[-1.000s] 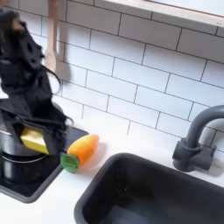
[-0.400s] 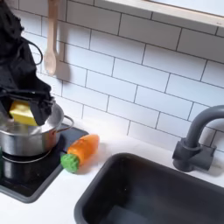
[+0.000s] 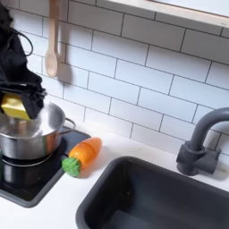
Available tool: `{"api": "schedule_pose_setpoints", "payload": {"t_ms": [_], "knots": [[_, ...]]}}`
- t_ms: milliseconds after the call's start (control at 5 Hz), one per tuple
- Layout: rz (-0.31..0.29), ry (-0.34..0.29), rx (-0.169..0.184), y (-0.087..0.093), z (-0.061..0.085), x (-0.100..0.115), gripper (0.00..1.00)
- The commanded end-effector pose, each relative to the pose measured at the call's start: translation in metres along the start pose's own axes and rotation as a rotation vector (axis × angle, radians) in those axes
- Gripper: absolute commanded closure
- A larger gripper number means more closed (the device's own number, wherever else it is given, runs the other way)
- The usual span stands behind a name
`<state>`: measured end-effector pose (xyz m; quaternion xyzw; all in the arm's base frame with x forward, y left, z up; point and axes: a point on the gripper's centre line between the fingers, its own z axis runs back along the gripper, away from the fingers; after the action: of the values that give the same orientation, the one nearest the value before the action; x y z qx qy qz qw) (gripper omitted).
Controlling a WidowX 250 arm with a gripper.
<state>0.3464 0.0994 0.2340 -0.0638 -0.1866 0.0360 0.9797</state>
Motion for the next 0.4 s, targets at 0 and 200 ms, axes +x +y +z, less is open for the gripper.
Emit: {"api": "schedule_pose_setpoints", "payload": {"t_ms": [0,200], "knots": [[0.050,0.007,-0.001,0.0202,0.0012,-0.0098,1.00],[0.043,0.030,0.004,0.0210,-0.0026,-0.0071,1.00]]}}
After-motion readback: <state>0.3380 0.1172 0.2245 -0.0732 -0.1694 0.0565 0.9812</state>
